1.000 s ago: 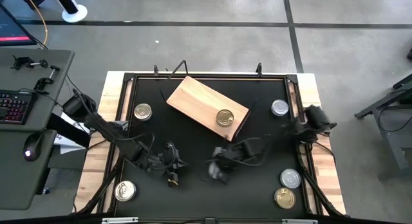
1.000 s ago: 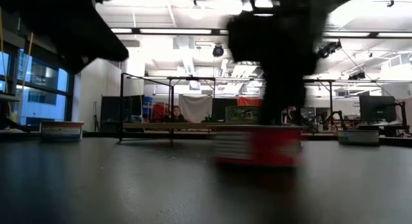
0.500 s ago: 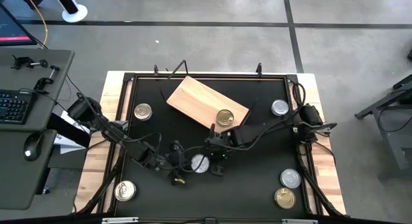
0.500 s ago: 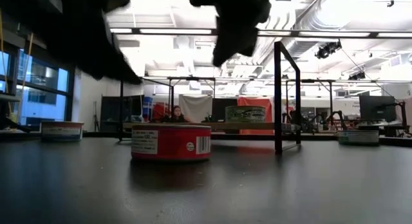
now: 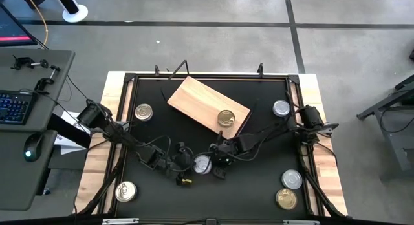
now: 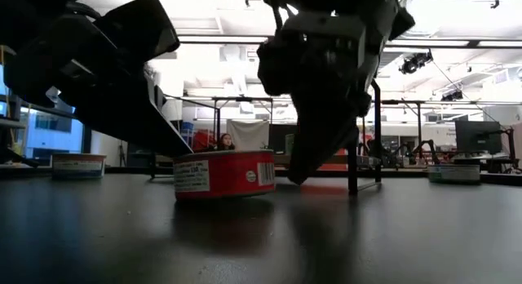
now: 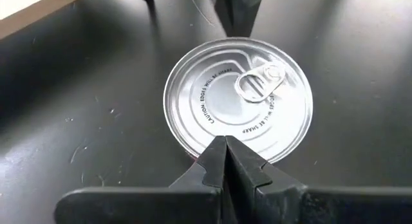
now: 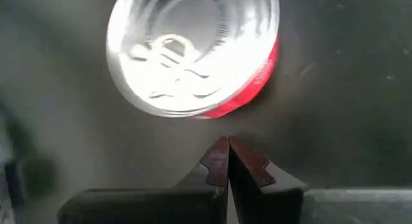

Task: Stack canned seafood by type on shelf
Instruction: Put the red tuna can on the shelf

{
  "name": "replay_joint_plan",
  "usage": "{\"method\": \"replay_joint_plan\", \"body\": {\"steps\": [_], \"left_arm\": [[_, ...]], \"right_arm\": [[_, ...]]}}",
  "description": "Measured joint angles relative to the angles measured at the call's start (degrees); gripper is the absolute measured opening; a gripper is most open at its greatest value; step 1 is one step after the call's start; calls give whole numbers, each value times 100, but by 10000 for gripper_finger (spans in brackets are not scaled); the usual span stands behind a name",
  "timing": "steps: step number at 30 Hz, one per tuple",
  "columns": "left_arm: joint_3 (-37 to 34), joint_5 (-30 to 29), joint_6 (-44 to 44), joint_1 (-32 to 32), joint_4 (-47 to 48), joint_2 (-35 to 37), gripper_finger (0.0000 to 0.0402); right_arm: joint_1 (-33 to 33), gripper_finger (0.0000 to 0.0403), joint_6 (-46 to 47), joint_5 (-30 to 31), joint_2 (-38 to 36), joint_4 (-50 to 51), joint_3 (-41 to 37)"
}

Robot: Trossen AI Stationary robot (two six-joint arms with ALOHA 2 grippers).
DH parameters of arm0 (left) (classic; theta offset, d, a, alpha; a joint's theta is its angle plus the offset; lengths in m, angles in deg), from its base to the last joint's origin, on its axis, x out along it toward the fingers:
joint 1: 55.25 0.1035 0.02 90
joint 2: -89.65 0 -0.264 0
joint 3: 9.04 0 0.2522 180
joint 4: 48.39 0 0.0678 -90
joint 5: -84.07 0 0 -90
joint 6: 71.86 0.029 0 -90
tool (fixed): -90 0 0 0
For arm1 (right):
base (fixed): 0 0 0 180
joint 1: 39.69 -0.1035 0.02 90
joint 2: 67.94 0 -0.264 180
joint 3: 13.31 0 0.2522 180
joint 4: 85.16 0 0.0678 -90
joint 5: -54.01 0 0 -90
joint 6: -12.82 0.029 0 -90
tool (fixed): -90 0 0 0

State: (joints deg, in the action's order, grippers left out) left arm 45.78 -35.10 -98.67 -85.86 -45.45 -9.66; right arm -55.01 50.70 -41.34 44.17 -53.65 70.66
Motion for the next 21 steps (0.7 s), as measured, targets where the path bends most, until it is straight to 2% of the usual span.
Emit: {"method": "replay_joint_plan", "body": {"steps": [21], "left_arm": [[-15,-33,-97,2,54,-2,0]], "right_arm": [[-17,0,-82,-90,-7,-229,362]]}}
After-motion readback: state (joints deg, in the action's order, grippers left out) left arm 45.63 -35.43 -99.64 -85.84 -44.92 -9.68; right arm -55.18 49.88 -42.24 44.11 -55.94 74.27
